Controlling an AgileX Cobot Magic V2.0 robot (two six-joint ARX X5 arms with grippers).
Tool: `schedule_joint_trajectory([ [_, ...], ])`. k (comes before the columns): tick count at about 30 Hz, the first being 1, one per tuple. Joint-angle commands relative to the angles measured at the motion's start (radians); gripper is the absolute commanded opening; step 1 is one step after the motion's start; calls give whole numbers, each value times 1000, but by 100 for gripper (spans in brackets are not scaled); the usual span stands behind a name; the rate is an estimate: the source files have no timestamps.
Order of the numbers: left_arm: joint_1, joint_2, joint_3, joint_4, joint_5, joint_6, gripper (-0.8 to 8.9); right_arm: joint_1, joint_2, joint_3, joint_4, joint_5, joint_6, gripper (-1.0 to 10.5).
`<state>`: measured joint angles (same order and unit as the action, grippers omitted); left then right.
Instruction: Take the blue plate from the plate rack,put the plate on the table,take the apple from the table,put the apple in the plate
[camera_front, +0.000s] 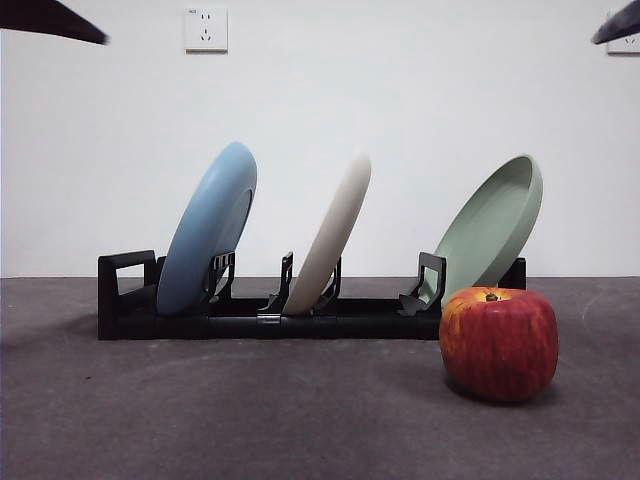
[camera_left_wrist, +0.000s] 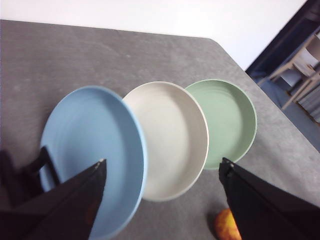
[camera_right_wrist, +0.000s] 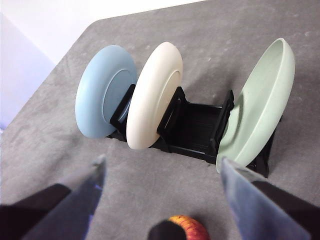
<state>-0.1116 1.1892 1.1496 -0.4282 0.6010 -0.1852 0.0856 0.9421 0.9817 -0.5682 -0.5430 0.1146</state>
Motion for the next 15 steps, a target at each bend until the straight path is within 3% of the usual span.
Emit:
schedule_joint_trajectory([
  [1, -40, 110, 84, -3, -33, 1, 377, 1, 0, 3, 6, -2, -7, 407],
  [8, -140, 341, 264, -85, -164, 59, 376, 1, 0, 3, 6, -2, 1, 407],
  [15, -183, 473, 292, -74, -233, 59, 373, 1, 0, 3, 6, -2, 1, 406],
])
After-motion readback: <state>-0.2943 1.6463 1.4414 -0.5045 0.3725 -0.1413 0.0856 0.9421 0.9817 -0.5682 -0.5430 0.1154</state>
